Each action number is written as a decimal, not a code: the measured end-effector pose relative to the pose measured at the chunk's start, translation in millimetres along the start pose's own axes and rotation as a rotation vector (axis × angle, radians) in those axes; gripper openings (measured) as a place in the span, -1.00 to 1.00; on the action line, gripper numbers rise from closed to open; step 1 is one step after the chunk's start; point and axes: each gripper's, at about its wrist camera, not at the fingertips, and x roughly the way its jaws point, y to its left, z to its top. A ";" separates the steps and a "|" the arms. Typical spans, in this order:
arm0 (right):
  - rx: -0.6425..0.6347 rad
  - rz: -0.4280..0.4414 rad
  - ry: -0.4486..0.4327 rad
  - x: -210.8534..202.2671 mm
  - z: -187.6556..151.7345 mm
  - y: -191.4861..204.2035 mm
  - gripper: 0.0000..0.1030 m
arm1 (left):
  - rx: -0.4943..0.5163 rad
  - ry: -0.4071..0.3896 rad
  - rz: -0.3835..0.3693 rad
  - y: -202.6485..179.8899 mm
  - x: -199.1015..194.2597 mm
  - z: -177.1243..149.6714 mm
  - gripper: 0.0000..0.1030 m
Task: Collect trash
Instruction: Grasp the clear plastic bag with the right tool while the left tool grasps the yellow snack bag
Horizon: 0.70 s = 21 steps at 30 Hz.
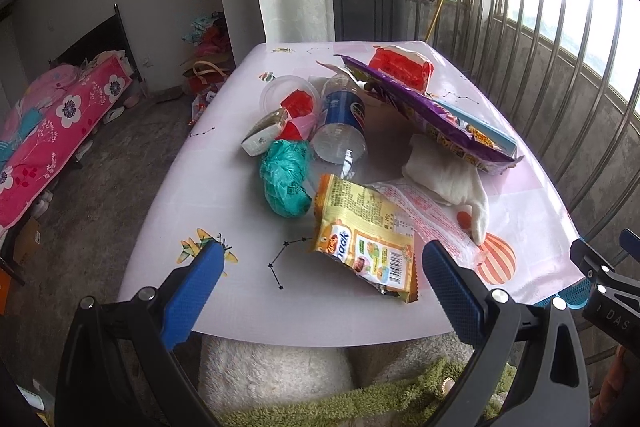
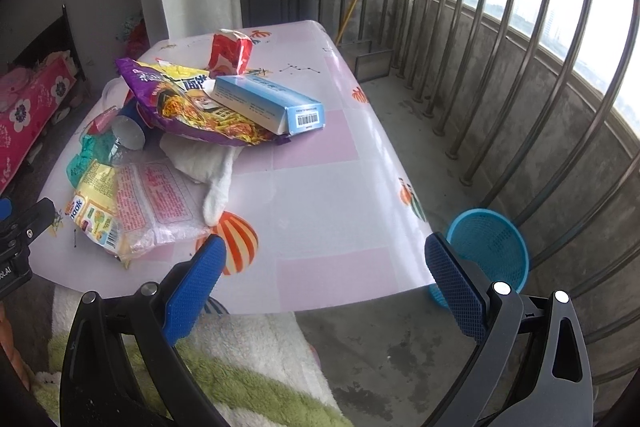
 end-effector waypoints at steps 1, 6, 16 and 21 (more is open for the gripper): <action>-0.007 0.020 -0.012 1.4 2.9 5.8 0.85 | -0.005 -0.004 -0.005 3.9 1.2 -0.1 0.89; -0.093 0.088 -0.086 3.8 5.6 32.9 0.85 | -0.038 -0.052 -0.106 27.8 8.4 -3.5 0.89; -0.262 0.222 -0.051 13.6 -0.2 66.2 0.62 | -0.122 -0.037 -0.306 47.8 32.4 -12.0 0.89; -0.337 0.314 0.015 21.4 -6.0 82.8 0.42 | -0.128 -0.010 -0.375 45.9 46.0 -8.5 0.68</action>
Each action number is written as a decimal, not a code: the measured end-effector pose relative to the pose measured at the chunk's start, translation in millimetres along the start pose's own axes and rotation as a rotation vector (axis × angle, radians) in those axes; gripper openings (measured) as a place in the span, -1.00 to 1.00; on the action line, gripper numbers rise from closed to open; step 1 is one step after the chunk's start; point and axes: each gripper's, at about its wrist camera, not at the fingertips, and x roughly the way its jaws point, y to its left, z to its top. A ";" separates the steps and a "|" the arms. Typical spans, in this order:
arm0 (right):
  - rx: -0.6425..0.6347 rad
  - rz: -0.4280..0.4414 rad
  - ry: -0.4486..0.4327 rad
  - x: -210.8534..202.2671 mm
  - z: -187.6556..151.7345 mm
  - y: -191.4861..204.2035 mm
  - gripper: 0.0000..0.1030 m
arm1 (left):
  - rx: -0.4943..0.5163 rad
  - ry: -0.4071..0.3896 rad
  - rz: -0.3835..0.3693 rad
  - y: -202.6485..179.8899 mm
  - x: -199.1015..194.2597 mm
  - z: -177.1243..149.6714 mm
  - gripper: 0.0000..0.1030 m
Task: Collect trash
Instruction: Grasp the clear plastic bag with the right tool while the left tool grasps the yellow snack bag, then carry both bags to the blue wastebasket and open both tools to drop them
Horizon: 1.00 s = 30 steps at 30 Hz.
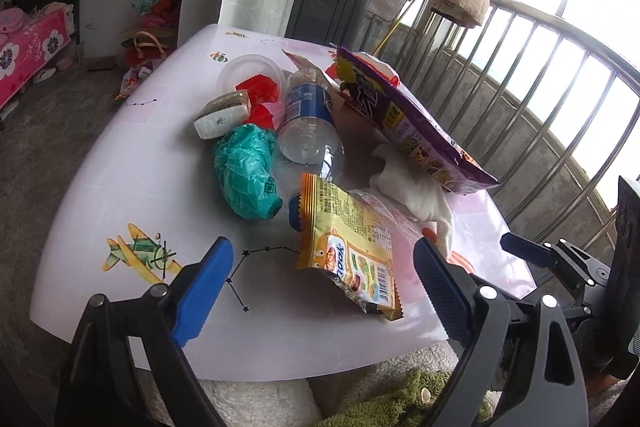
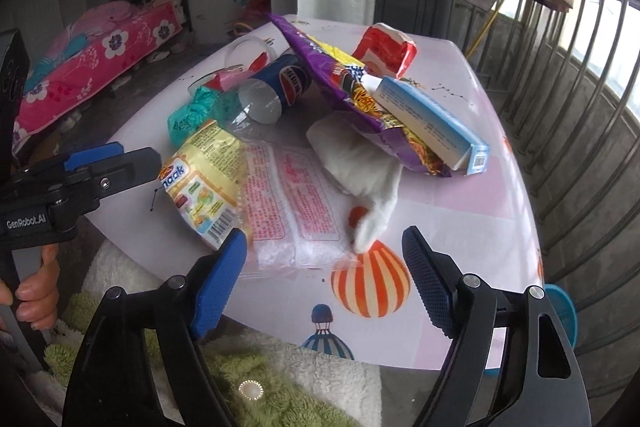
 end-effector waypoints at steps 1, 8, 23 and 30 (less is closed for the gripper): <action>-0.017 0.020 0.010 1.4 -0.4 3.7 0.41 | -0.003 0.006 -0.008 0.6 3.1 0.9 0.59; -0.102 0.060 0.065 18.9 -1.0 21.9 0.23 | -0.030 0.064 -0.046 7.5 24.1 4.8 -0.09; 0.000 0.114 0.047 -9.9 -15.5 -1.2 -0.99 | -0.016 0.070 -0.086 2.0 -2.0 2.9 -0.83; 0.072 0.220 -0.023 -46.0 -18.4 -20.5 -1.00 | 0.021 0.058 -0.116 -17.1 -32.6 7.1 -0.84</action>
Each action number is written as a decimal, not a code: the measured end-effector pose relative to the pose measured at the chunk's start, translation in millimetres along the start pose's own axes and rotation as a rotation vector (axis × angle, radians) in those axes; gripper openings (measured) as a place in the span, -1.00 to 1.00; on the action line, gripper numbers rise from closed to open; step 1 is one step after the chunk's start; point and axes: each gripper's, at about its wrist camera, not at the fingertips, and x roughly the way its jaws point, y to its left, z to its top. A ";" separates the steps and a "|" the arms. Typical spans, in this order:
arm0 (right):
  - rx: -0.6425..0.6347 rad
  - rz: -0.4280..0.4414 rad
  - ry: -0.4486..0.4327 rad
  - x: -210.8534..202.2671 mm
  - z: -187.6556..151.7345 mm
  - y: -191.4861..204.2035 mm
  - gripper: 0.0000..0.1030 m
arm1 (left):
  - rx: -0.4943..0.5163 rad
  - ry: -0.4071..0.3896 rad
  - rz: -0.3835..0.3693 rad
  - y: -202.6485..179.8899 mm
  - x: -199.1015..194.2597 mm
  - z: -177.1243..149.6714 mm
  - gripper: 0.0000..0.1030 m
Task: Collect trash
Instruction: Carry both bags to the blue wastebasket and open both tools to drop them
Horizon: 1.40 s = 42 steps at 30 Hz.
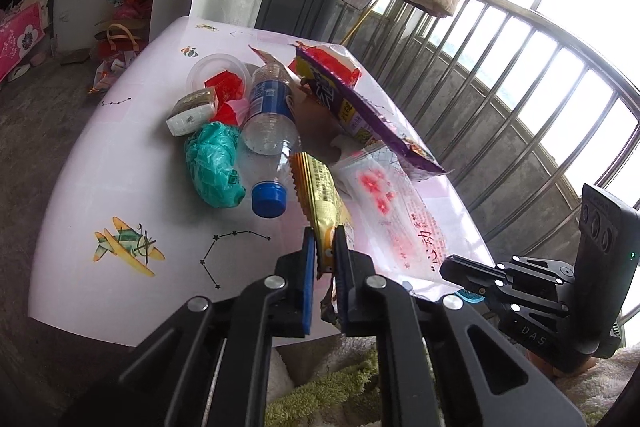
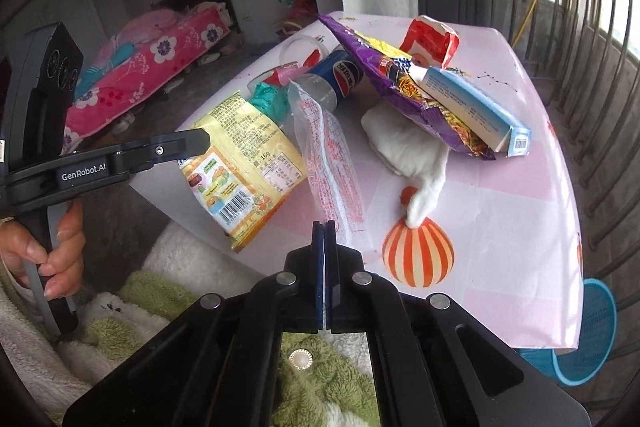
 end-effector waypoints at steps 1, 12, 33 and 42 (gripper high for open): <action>0.011 0.010 -0.016 -6.2 -0.5 -1.5 -1.00 | 0.006 -0.002 -0.012 -4.8 -2.7 1.7 -0.84; 0.222 -0.025 -0.220 -79.3 11.2 -59.1 -1.00 | 0.151 0.008 -0.200 -91.0 9.0 54.3 -0.84; 0.901 -0.473 0.006 -106.9 -92.5 -352.1 -1.00 | 0.504 0.458 -0.402 -401.3 306.7 75.0 -0.83; 1.246 -0.439 0.166 -49.9 -204.4 -462.5 -0.97 | 0.559 0.600 -0.296 -462.7 430.8 -4.2 -0.55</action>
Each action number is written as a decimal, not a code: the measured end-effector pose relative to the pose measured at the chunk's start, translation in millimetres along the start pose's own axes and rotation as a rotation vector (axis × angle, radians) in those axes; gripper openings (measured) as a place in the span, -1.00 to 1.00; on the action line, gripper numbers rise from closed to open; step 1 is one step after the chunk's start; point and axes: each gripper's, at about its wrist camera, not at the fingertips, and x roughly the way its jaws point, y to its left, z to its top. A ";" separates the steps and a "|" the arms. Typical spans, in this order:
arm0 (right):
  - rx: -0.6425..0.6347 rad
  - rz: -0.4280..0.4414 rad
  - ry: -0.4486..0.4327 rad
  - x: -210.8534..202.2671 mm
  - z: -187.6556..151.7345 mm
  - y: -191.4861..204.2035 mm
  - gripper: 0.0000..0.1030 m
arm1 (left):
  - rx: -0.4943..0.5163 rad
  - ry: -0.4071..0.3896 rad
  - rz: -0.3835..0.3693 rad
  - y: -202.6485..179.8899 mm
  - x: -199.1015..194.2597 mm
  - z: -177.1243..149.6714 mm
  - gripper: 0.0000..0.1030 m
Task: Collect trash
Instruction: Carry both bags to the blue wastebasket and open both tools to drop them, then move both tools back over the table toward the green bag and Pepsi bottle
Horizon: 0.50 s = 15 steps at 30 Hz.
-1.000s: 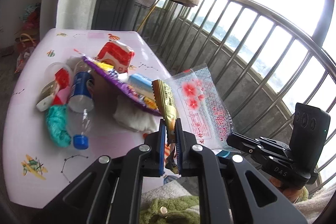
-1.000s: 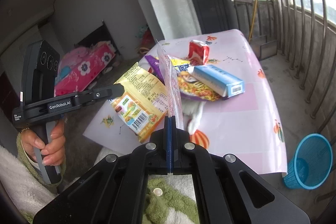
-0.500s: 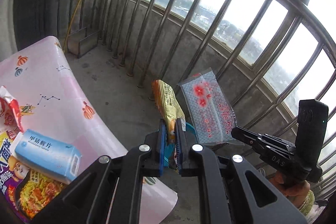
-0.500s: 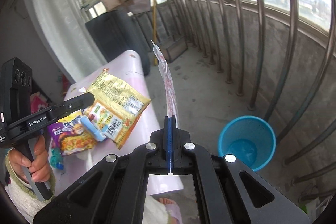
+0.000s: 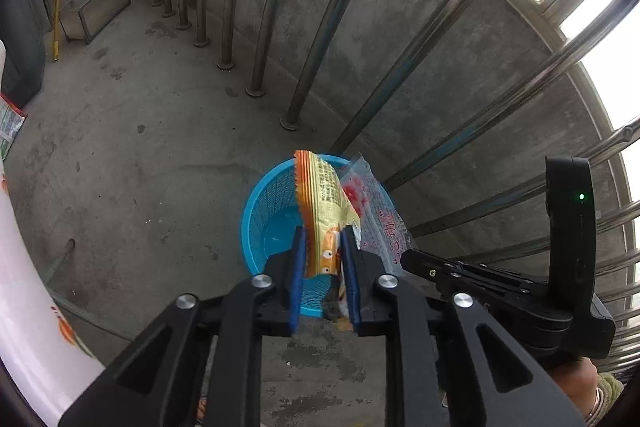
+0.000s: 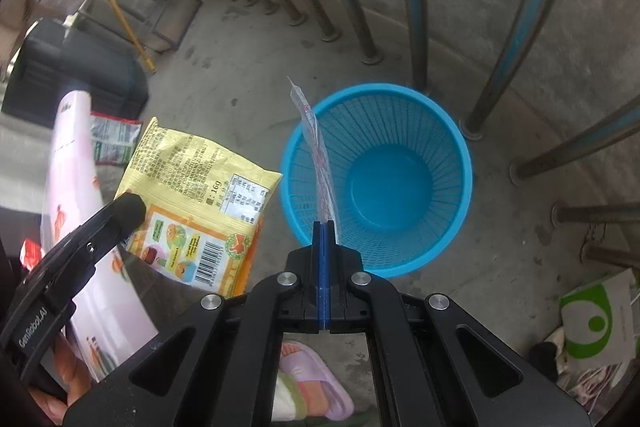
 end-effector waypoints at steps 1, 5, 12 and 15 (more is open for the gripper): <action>0.029 -0.005 0.017 11.2 4.1 -9.3 -0.91 | -0.009 0.019 0.006 -0.2 13.1 -0.5 -0.38; 0.185 0.019 0.083 38.5 10.9 -44.2 -0.05 | -0.031 0.084 0.052 0.3 38.7 -6.0 0.17; 0.189 0.029 0.010 11.8 10.1 -41.1 0.11 | 0.024 -0.048 0.030 -1.2 -4.3 -9.4 0.35; 0.133 0.011 -0.075 -19.8 8.4 -25.9 0.26 | 0.070 -0.139 0.026 -4.0 -38.5 -14.9 0.35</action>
